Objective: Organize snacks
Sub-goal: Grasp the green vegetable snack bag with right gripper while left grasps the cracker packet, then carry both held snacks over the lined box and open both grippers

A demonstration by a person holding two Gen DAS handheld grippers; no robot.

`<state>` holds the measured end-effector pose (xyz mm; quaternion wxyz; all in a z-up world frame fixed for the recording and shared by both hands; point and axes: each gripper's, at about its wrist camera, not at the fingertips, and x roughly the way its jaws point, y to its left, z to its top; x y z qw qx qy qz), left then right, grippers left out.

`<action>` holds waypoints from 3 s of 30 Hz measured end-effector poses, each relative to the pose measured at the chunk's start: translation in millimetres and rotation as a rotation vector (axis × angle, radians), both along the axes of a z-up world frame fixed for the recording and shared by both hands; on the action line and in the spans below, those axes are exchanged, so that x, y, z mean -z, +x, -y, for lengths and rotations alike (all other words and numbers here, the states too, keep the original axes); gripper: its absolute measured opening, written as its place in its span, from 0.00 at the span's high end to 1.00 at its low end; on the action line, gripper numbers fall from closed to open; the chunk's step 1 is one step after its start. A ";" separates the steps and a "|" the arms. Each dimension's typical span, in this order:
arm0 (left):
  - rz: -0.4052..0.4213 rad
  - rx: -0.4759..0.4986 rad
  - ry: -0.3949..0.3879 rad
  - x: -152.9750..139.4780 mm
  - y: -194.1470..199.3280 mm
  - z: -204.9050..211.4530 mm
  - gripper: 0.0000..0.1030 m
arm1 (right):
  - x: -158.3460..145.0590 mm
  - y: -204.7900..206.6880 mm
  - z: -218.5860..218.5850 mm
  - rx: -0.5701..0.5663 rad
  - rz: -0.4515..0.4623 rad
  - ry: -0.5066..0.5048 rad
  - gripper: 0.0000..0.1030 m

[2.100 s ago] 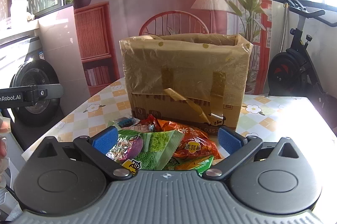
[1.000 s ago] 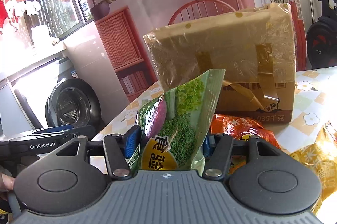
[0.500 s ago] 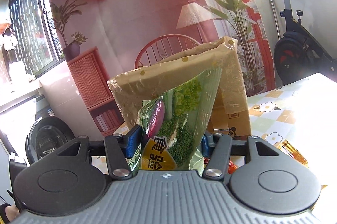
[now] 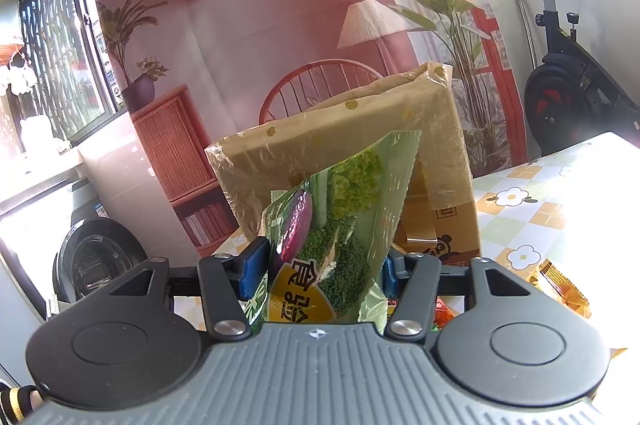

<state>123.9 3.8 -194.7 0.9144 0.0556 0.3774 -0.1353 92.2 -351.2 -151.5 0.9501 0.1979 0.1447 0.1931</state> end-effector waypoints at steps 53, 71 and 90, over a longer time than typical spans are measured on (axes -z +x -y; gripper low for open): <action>0.340 -0.085 -0.213 -182.1 24.5 11.9 0.53 | -100.3 22.4 31.1 0.115 0.232 -0.031 0.45; 0.309 -0.031 -0.202 -214.0 173.1 98.5 0.53 | -123.0 168.4 16.8 0.127 0.145 -0.254 0.45; 0.345 -0.129 -0.115 -208.0 143.5 81.6 0.09 | -98.2 145.3 40.2 0.082 0.074 -0.115 0.00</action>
